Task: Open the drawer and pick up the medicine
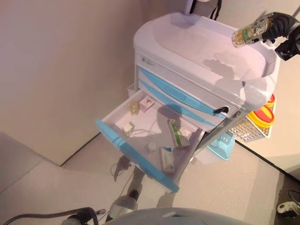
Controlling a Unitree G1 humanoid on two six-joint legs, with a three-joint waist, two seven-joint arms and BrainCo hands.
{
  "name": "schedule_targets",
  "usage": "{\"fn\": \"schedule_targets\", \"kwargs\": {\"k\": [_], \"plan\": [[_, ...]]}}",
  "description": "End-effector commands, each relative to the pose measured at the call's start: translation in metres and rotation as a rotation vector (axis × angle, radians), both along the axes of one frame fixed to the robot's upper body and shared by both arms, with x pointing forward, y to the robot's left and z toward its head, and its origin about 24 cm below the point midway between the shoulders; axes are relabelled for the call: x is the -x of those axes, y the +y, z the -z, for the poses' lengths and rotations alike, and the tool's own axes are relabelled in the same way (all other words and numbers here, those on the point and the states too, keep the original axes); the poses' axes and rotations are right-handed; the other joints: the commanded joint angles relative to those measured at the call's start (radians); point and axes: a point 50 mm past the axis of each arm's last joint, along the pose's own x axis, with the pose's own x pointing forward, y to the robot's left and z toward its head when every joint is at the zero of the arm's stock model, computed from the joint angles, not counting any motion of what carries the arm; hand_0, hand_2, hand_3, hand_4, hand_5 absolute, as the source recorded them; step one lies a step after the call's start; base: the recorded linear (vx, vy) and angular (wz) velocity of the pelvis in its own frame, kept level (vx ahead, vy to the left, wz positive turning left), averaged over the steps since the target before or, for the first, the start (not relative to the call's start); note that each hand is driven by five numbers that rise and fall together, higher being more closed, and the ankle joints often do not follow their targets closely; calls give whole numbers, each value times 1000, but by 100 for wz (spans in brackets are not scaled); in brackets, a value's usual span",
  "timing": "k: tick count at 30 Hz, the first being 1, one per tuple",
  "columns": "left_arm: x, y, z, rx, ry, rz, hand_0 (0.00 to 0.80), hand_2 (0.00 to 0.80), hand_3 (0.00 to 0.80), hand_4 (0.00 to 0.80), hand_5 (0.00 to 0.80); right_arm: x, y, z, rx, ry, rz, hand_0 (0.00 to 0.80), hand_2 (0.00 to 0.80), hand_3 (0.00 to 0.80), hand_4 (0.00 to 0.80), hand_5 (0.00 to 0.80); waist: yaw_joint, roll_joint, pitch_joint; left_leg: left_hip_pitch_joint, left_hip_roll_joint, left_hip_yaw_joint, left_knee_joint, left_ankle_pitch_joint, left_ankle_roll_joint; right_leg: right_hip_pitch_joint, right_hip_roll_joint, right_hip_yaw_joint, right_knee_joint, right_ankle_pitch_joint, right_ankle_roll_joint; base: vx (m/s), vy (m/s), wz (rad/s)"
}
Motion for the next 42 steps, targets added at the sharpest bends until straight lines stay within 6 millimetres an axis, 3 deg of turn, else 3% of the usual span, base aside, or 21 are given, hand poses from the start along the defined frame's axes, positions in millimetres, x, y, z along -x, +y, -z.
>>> {"fn": "schedule_targets", "kwargs": {"k": [1, 15, 42], "plan": [[16, 29, -10, -69, 56, 16, 0, 0, 0, 0, 0, 10, 0, -51, 130, -87, 40, 800, 800, 800, 800, 800, 36, -27, -8, 55, -26, 8, 22, -125, 33, -65, -36, 39, 115, 34, 24, 69, 17, 12], [23, 41, -16, -102, 52, 30, 0, 0, 0, 0, 0, 17, -34, -26, 212, 122, 190, 800, 800, 800, 800, 800, 95, -48, 33, 37, -29, -28, 22, -116, 36, -69, -31, 23, 108, 41, 33, 47, -6, 12], [21, 46, -19, -120, 36, 51, 0, 0, 0, 0, 0, 10, -30, 2, 309, 303, 170, 800, 800, 800, 800, 800, 122, -70, 57, 27, -21, -29, 28, -117, 31, -76, -21, 35, 108, 43, 41, 8, -1, 2]]}}
